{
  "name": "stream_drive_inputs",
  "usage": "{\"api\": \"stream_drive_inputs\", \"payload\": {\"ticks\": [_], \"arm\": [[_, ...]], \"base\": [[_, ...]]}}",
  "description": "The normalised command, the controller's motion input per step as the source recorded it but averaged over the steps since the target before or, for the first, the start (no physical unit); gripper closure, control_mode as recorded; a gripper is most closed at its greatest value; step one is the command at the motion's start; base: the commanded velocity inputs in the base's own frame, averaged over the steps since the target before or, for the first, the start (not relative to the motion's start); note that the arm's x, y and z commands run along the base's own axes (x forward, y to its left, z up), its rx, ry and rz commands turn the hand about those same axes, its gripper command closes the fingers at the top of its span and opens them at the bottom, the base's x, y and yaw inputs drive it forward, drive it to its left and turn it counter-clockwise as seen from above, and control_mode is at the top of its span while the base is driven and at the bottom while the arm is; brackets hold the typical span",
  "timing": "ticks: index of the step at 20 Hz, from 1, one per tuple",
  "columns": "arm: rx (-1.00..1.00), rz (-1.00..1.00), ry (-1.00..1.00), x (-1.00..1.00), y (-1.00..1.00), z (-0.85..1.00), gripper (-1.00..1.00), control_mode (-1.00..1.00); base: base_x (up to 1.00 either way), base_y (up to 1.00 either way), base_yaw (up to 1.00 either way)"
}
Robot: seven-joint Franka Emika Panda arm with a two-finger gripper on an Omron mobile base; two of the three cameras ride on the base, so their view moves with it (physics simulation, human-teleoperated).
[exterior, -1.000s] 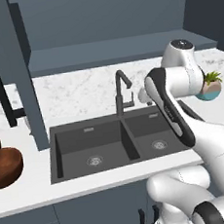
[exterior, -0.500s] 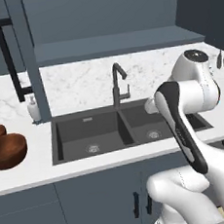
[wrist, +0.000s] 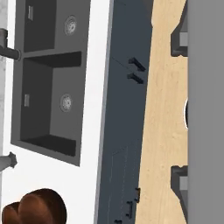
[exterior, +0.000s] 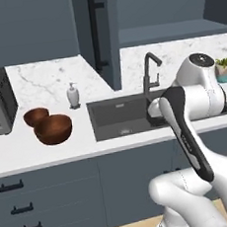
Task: Pick up the bowls on the counter and stack them on top of one another in the open cabinet. Place the smaller bowl on top of the larger bowl.
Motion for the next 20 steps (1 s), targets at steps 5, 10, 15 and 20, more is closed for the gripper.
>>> {"api": "stream_drive_inputs", "payload": {"ticks": [5,10,15,20], "arm": [[0.0,0.0,0.0,0.0,0.0,0.0,-1.0,1.0],[0.0,0.0,0.0,0.0,0.0,0.0,-1.0,1.0],[0.0,0.0,0.0,0.0,0.0,0.0,-1.0,1.0],[0.0,0.0,0.0,0.0,0.0,0.0,-1.0,1.0]], "base": [[-0.88,0.6,0.0],[-0.13,0.86,0.0],[0.16,0.88,0.0],[0.47,0.61,0.0]]}}
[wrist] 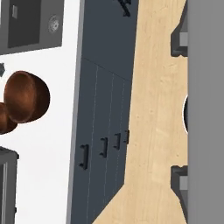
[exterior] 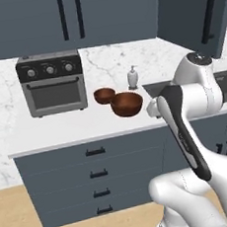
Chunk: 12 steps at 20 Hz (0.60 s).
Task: Pick up the bowls on the counter and stack them on top of one another in the open cabinet. Place the smaller bowl on top of the larger bowl.
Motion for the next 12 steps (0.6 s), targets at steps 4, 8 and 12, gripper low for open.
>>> {"api": "stream_drive_inputs", "payload": {"ticks": [4,8,12], "arm": [[0.0,0.0,0.0,0.0,0.0,0.0,-1.0,1.0],[0.0,0.0,0.0,0.0,0.0,0.0,-1.0,1.0],[0.0,0.0,0.0,0.0,0.0,0.0,-1.0,1.0]], "base": [[0.63,0.14,-0.06],[0.69,0.0,-0.07],[0.82,0.05,-0.08]]}}
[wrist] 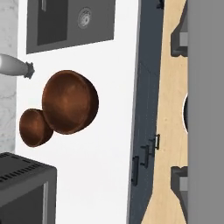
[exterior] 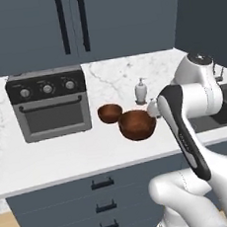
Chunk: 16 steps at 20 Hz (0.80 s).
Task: Pick up the bowls on the counter and stack them on top of one another in the open cabinet. Place the smaller bowl on top of the larger bowl.
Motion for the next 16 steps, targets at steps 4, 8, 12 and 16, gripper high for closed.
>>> {"api": "stream_drive_inputs", "payload": {"ticks": [4,8,12,16], "arm": [[0.0,0.0,0.0,0.0,0.0,0.0,-1.0,1.0],[0.0,0.0,0.0,0.0,0.0,0.0,-1.0,1.0],[0.0,0.0,0.0,0.0,0.0,0.0,-1.0,1.0],[0.0,0.0,0.0,0.0,0.0,0.0,-1.0,1.0]], "base": [[0.73,0.18,-0.04],[0.42,0.16,0.0],[0.02,0.22,0.08],[0.0,0.26,0.14]]}}
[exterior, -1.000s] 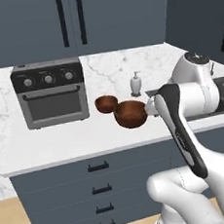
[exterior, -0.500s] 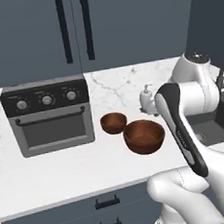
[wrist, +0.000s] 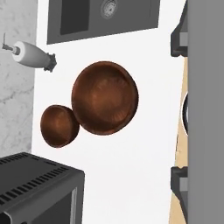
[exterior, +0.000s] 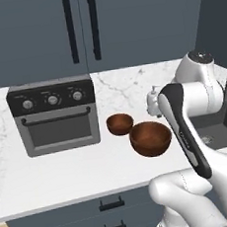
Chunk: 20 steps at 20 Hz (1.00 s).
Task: Pick up the bowls on the counter and stack them on top of one another in the open cabinet. Place the smaller bowl on top of the larger bowl.
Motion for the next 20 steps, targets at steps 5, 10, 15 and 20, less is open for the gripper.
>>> {"api": "stream_drive_inputs", "payload": {"ticks": [5,10,15,20], "arm": [[0.0,0.0,0.0,0.0,0.0,0.0,-1.0,1.0],[0.0,0.0,0.0,0.0,0.0,0.0,-1.0,1.0],[0.0,0.0,0.0,0.0,0.0,0.0,-1.0,1.0],[-0.01,-0.01,0.0,0.44,0.0,-0.12,-1.0,-1.0]], "base": [[0.15,0.41,0.04],[0.1,0.34,0.0],[0.42,0.17,-0.01],[0.25,0.0,-0.02]]}}
